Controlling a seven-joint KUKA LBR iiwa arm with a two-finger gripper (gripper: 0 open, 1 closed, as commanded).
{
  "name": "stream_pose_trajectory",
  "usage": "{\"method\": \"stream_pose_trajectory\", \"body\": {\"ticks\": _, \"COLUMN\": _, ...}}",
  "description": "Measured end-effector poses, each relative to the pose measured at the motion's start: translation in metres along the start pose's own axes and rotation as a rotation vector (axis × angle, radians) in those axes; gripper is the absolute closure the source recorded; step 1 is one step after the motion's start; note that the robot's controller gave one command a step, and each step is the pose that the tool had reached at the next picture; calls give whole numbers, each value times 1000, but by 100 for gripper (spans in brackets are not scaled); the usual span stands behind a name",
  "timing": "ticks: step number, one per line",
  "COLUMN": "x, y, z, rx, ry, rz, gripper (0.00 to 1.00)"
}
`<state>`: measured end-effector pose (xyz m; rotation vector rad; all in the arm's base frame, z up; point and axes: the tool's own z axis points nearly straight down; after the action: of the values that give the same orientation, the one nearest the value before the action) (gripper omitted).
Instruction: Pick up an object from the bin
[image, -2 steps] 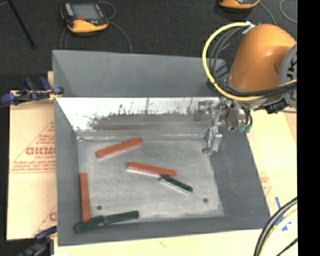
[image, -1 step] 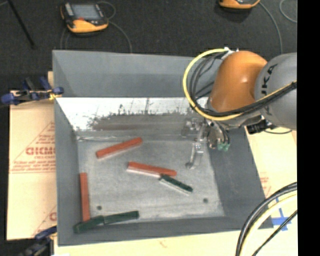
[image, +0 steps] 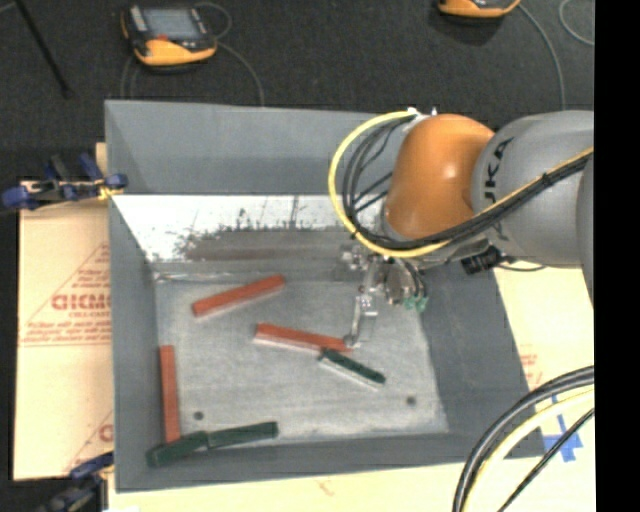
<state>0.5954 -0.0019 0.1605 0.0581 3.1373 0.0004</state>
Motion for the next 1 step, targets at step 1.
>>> {"method": "stream_pose_trajectory", "body": {"ticks": 1, "x": 0, "y": 31, "z": 0, "rx": 0, "ry": -2, "rz": 127, "gripper": 0}}
